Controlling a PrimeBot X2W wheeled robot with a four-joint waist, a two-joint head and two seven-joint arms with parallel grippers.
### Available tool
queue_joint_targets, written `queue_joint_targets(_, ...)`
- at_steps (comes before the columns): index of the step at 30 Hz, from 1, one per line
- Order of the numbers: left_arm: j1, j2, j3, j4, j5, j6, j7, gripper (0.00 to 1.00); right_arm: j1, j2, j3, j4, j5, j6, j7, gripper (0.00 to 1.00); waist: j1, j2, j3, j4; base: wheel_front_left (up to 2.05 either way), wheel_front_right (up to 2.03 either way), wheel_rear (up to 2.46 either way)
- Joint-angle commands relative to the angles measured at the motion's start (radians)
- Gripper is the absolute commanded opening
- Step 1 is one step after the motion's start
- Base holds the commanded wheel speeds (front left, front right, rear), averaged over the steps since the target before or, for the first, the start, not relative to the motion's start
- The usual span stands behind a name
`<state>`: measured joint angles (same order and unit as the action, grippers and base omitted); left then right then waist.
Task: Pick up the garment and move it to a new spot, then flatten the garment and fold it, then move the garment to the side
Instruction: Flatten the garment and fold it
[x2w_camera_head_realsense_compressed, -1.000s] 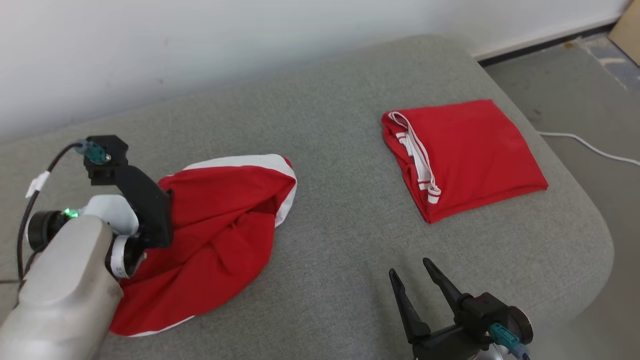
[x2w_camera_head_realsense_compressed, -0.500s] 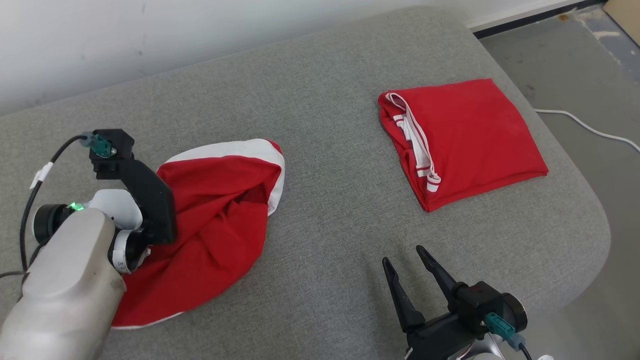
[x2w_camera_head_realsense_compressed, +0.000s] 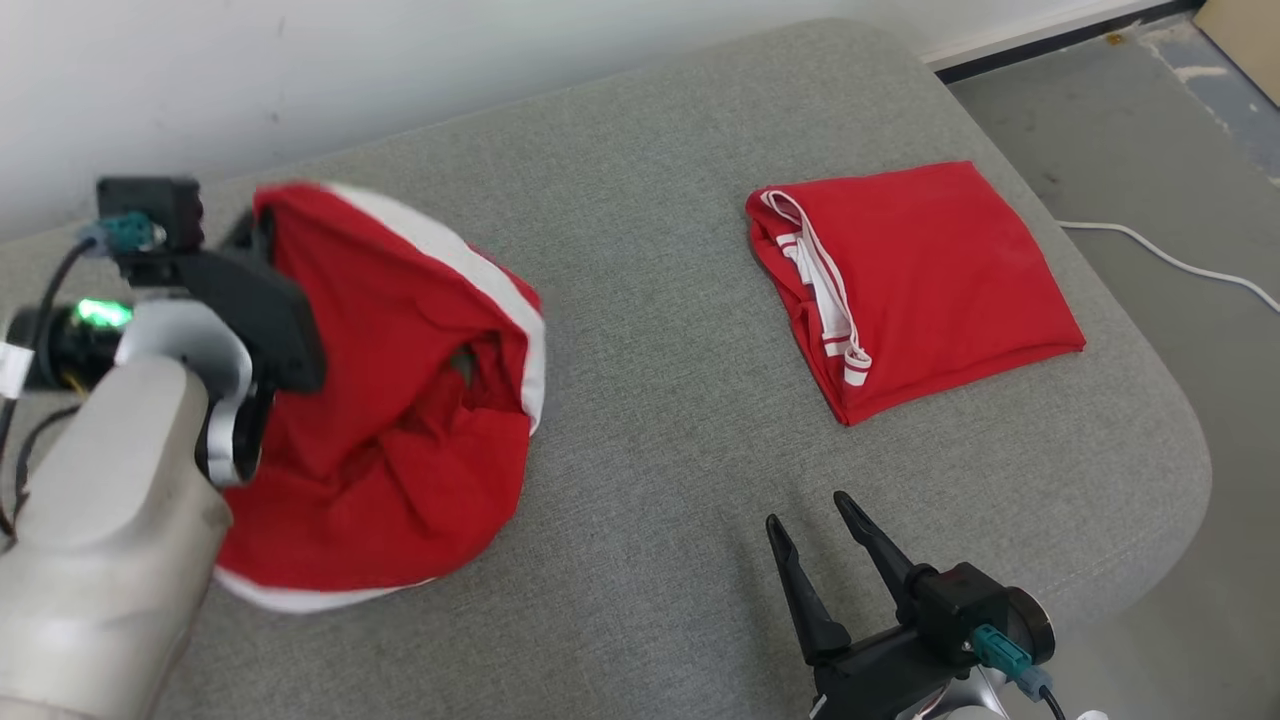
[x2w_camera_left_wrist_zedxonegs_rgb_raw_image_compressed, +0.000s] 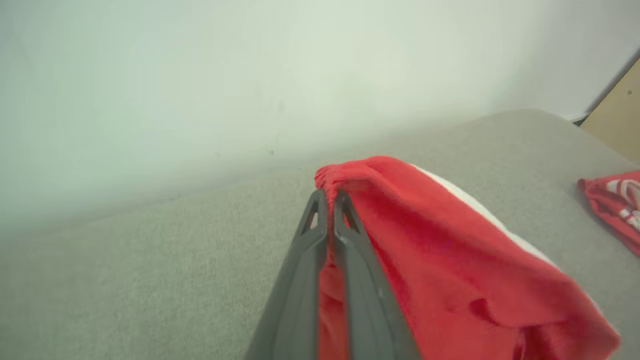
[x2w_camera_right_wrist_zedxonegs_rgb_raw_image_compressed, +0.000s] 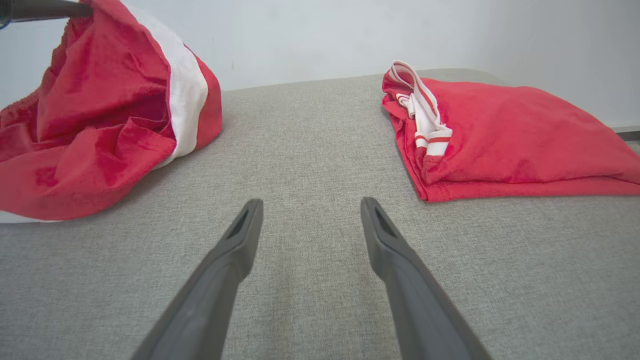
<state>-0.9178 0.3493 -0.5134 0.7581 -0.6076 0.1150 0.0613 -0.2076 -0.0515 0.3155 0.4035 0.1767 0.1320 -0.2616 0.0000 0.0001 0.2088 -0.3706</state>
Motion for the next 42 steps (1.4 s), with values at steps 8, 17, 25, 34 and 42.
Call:
queue_joint_targets(8,-0.108,-0.073,0.038,-0.043,0.001,-0.035,-0.253,0.0,0.01,0.002,-0.007,0.001,0.007,-0.003,-0.004,1.0,0.0,-0.0001,-0.022,0.008,0.0,0.0,0.0)
queue_joint_targets(17,-0.096,-0.176,0.063,-0.145,-0.017,-0.03,-0.319,0.0,0.047,0.002,-0.037,-0.004,0.002,-0.003,-0.004,1.0,0.0,-0.0001,-0.082,0.105,0.0,0.0,0.0)
queue_joint_targets(25,0.256,-0.174,0.146,-0.345,-0.013,0.092,-0.327,0.0,0.087,0.001,-0.045,-0.006,0.006,-0.003,-0.003,1.0,0.0,-0.0001,-0.146,0.225,0.0,0.0,0.0)
queue_joint_targets(34,0.767,-0.151,0.235,-0.48,0.054,0.155,-0.327,0.0,0.11,0.001,-0.029,0.008,0.01,-0.003,-0.003,1.0,0.0,-0.0001,-0.196,0.293,0.0,0.0,0.0)
queue_joint_targets(42,0.857,-0.199,0.271,-0.43,0.095,0.134,-0.327,1.0,0.1,0.001,-0.026,0.011,0.002,-0.003,0.0,1.0,0.0,-0.0001,-0.207,0.285,0.0,0.0,0.0)
